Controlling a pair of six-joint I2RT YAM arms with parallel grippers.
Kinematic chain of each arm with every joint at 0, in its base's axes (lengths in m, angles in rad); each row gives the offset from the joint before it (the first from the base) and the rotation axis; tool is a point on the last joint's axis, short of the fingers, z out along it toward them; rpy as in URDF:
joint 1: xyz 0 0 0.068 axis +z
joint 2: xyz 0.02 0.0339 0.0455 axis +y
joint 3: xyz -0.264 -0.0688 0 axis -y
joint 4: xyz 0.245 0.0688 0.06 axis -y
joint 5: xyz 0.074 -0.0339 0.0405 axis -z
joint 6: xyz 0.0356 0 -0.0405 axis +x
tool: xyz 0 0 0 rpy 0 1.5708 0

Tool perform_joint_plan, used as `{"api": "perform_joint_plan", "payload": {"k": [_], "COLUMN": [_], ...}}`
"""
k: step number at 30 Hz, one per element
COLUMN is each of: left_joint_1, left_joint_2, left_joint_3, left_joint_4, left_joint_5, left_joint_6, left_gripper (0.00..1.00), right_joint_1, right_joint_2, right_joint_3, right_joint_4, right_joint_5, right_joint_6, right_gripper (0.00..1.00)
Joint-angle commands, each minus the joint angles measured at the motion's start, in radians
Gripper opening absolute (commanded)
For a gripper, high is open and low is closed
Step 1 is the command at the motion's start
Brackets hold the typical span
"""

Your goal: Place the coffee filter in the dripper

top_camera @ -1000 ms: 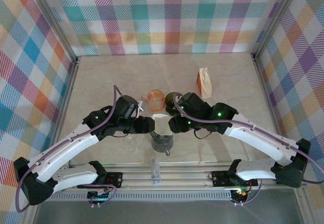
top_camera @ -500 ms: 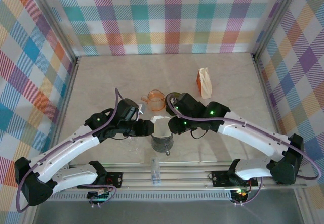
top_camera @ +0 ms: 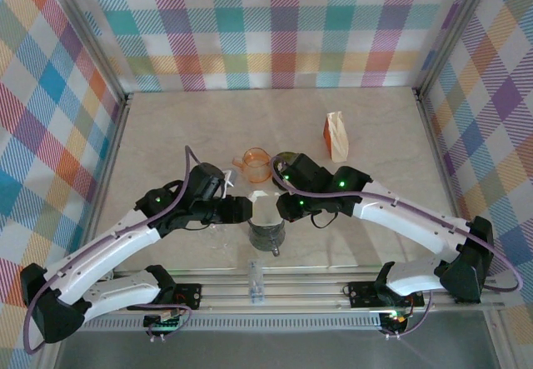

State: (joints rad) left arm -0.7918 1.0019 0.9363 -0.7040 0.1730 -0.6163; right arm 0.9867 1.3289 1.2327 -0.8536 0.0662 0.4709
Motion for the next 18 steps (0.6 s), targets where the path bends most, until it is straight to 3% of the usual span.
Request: {"api": "perform_joint_plan", "payload": {"k": [1, 6, 13, 16, 18], "left_joint_1": [-0.012, -0.013, -0.011, -0.011, -0.011], "left_joint_2": [-0.024, 0.006, 0.021, 0.019, 0.014], "left_joint_3": [0.007, 0.005, -0.002, -0.016, -0.023], "left_joint_4": [0.007, 0.015, -0.008, -0.008, -0.004], "left_joint_5": [-0.023, -0.022, -0.059, -0.058, -0.054], "left_joint_6": [-0.005, 0.004, 0.010, 0.006, 0.001], "left_gripper": [0.55, 0.55, 0.49, 0.48, 0.48], "right_joint_1": [-0.007, -0.007, -0.007, -0.007, -0.007], "right_joint_2": [0.000, 0.007, 0.008, 0.004, 0.003], "right_joint_3": [0.033, 0.037, 0.036, 0.032, 0.034], "right_joint_4": [-0.009, -0.009, -0.013, -0.012, -0.010], "right_joint_5": [-0.006, -0.008, -0.006, 0.001, 0.004], "right_joint_6": [-0.004, -0.004, 0.000, 0.009, 0.012], "right_gripper": [0.22, 0.23, 0.25, 0.37, 0.56]}}
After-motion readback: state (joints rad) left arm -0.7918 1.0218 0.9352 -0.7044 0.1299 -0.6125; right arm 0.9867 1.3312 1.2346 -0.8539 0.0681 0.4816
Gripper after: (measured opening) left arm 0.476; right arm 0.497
